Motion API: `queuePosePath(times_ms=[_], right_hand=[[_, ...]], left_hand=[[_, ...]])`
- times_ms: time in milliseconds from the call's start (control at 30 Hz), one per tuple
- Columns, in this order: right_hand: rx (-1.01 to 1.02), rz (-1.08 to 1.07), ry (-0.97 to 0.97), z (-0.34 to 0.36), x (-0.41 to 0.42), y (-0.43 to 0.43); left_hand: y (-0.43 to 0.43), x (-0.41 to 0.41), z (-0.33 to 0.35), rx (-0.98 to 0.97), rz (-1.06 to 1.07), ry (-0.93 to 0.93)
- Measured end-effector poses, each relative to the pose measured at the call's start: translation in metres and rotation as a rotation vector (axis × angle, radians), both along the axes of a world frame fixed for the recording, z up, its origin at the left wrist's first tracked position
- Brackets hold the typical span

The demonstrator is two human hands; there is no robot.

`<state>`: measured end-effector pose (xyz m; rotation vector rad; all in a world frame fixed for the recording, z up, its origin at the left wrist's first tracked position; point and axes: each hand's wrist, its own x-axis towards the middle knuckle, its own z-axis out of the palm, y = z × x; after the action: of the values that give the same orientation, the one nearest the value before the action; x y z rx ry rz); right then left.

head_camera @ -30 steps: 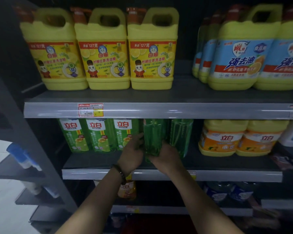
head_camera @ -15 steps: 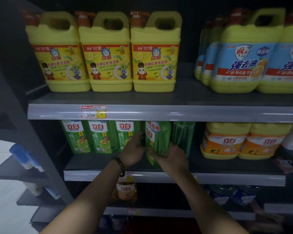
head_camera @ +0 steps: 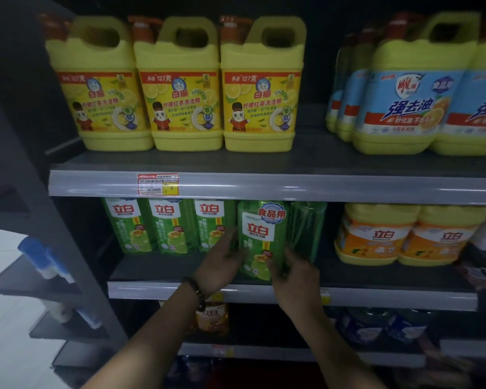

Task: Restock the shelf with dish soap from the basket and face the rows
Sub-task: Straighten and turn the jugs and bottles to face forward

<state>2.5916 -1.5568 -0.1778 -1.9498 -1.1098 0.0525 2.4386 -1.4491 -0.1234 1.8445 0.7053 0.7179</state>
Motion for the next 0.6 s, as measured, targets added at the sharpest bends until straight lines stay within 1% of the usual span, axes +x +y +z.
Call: queuePosePath(times_ms=[200,433,500,600], right_hand=[[0.018,0.102,0.117,0.003,-0.009,0.008],[-0.055,0.293,0.207,-0.001,-0.05,0.038],[-0.087,0.334,0.202,0.001,-0.062,0.049],[-0.132,0.375,0.188,0.002,-0.083,0.066]], left_hand=[[-0.019,-0.021,-0.005,0.019,0.057,-0.083],[-0.018,-0.071,-0.024,-0.01,0.217,-0.186],[-0.015,-0.085,-0.024,-0.006,0.222,-0.175],[0.001,-0.107,-0.028,0.017,0.288,-0.116]])
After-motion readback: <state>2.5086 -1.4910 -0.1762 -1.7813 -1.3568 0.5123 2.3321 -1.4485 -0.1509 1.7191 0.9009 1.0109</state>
